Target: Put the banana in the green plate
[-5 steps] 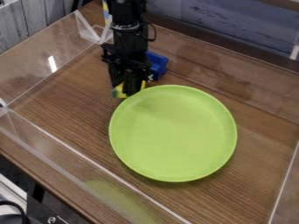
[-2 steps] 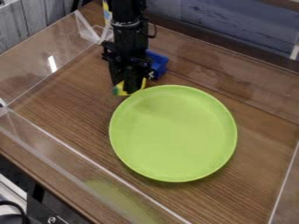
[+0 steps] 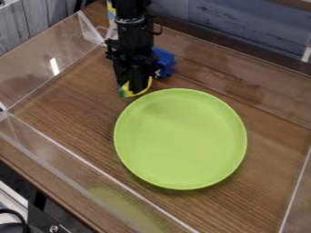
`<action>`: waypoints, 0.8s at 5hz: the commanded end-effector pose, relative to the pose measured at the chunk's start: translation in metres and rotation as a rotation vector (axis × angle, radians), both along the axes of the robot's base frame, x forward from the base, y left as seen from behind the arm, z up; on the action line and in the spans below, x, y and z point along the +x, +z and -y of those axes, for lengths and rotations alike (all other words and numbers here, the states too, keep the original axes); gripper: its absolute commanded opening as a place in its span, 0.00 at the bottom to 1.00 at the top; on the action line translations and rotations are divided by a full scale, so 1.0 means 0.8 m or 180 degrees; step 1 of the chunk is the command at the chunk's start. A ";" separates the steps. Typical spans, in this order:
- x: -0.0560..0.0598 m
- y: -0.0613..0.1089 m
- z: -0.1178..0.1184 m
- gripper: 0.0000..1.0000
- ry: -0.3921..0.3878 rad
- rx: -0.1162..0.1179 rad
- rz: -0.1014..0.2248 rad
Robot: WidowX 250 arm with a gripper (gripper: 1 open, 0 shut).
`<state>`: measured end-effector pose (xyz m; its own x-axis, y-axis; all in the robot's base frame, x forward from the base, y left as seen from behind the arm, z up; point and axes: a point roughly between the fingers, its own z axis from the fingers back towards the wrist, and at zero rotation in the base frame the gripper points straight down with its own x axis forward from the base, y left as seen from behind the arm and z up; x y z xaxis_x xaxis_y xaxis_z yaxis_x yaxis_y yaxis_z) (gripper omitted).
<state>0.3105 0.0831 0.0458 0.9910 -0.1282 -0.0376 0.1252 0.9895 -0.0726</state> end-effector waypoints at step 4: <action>-0.027 0.067 0.089 0.00 -0.0479 -0.0095 0.0414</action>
